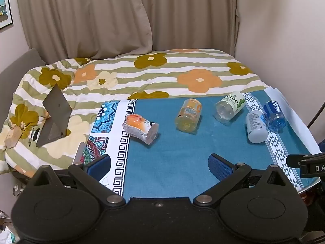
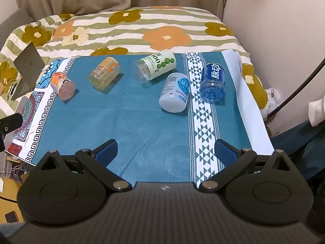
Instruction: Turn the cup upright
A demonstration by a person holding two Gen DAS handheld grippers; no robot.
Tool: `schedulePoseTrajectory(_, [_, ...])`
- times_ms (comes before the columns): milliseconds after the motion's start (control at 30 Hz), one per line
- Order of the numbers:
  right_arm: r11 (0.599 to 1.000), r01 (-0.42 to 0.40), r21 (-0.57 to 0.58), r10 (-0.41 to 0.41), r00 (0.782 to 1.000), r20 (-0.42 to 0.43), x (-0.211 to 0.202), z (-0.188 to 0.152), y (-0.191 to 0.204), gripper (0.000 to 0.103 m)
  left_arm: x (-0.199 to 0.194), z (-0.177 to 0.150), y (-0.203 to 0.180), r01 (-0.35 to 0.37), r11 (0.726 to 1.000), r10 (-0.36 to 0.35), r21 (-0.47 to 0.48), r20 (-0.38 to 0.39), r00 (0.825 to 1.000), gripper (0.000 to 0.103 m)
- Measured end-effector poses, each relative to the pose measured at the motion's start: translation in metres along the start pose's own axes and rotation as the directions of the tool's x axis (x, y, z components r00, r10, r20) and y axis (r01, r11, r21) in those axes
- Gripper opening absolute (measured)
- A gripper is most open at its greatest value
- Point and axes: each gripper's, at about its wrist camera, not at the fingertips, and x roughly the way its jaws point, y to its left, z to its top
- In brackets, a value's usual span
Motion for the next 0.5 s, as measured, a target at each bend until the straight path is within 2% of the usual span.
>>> schedulePoseTrajectory(500, [1.000, 0.000, -0.002, 0.000, 1.000, 0.000, 0.0000, 0.0008, 0.0028, 0.103, -0.0001, 0.0000, 0.0001, 0.004, 1.000, -0.004, -0.003, -0.001, 1.000, 0.103])
